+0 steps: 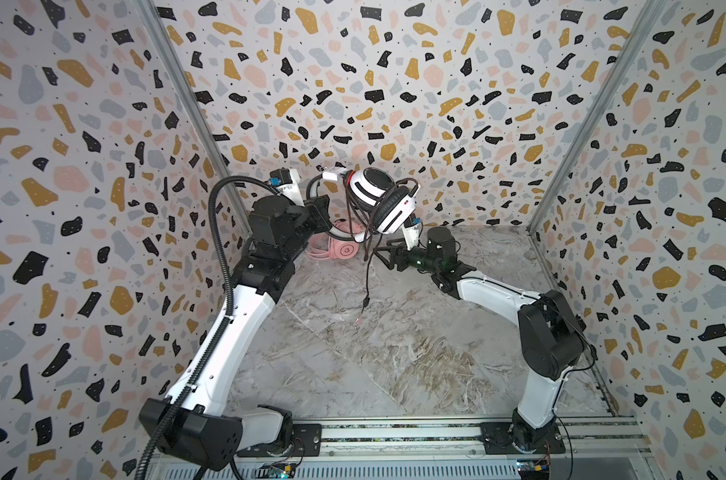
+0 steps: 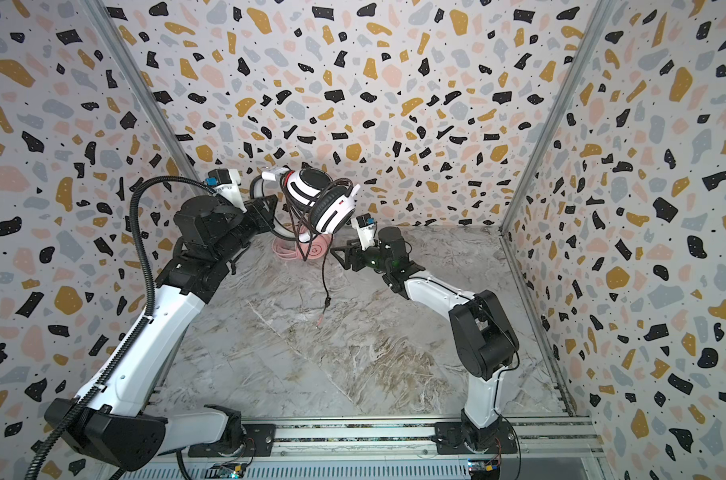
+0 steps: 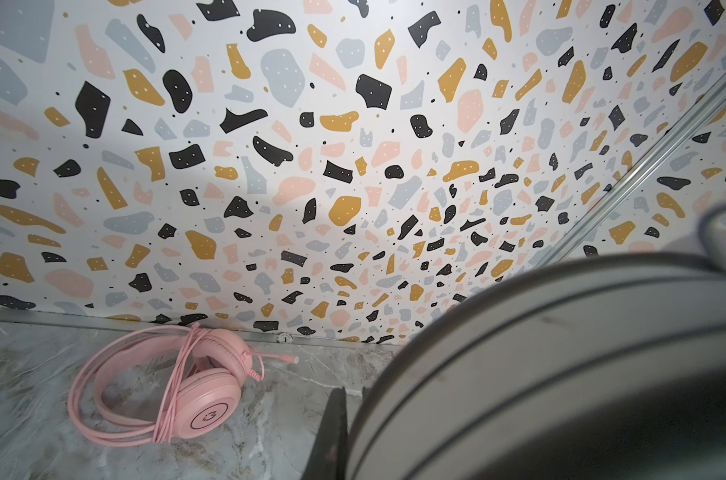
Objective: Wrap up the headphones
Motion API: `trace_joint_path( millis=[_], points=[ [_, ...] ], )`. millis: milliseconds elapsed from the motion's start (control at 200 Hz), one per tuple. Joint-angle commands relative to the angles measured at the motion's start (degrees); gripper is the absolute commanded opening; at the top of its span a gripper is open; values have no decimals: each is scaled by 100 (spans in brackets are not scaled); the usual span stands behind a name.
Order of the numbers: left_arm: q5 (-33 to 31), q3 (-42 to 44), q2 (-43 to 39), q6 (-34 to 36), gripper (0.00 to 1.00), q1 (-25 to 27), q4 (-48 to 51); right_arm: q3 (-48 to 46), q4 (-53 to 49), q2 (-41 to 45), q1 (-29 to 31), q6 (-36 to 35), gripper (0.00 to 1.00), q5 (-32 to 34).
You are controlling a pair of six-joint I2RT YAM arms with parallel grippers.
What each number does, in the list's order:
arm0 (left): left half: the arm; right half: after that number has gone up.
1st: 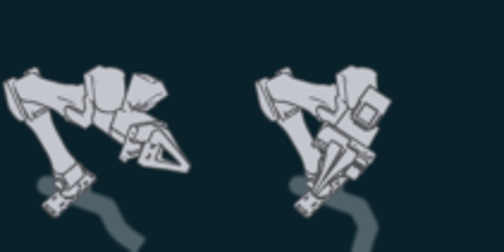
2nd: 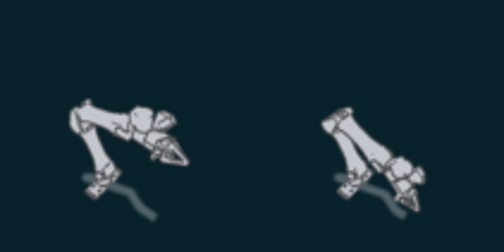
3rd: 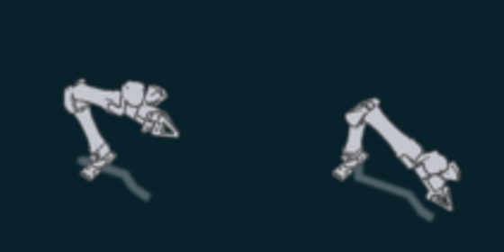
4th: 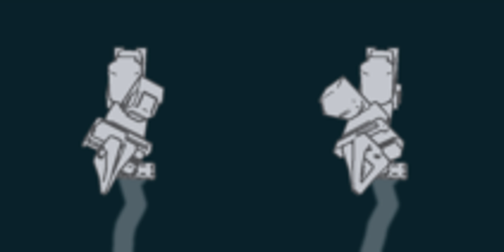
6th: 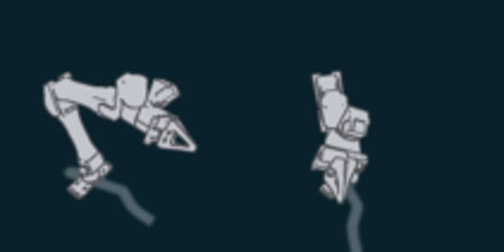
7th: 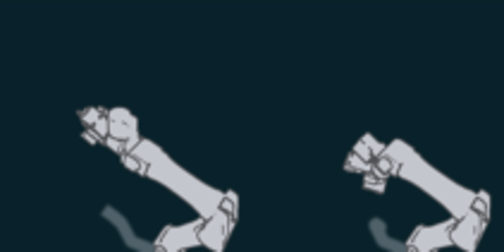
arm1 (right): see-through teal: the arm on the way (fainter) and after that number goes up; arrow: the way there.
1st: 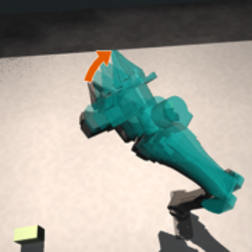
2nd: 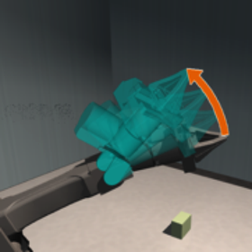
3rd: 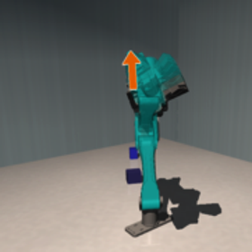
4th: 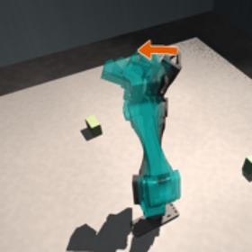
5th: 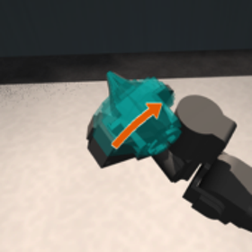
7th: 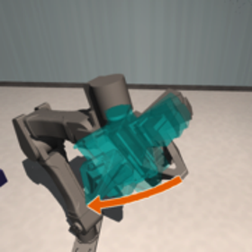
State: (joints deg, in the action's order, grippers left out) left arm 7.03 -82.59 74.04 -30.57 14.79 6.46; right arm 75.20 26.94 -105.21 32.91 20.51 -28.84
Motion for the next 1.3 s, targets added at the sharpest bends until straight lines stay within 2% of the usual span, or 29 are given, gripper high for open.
trace_joint_path(
  millis=[0, 265, 521, 1041, 1296],
  points=[
    [60, -380, -98, -57, 0, -28, -401, -361, 259, 554, -68, 84, 74, -258],
    [195, -318, -65, -141, 0, -28, -495, -1650, 647, 1547, -728, 142, 74, -927],
    [403, -223, -5, -310, 0, -28, -659, -1778, 867, 1536, -782, -4, 74, -1181],
    [387, -234, -30, -204, 0, -28, -448, -463, 859, 384, -80, -25, 74, -1092],
    [371, -188, -41, -206, 0, -28, -464, -156, 993, -141, 217, 236, 65, -1347]
  ],
)
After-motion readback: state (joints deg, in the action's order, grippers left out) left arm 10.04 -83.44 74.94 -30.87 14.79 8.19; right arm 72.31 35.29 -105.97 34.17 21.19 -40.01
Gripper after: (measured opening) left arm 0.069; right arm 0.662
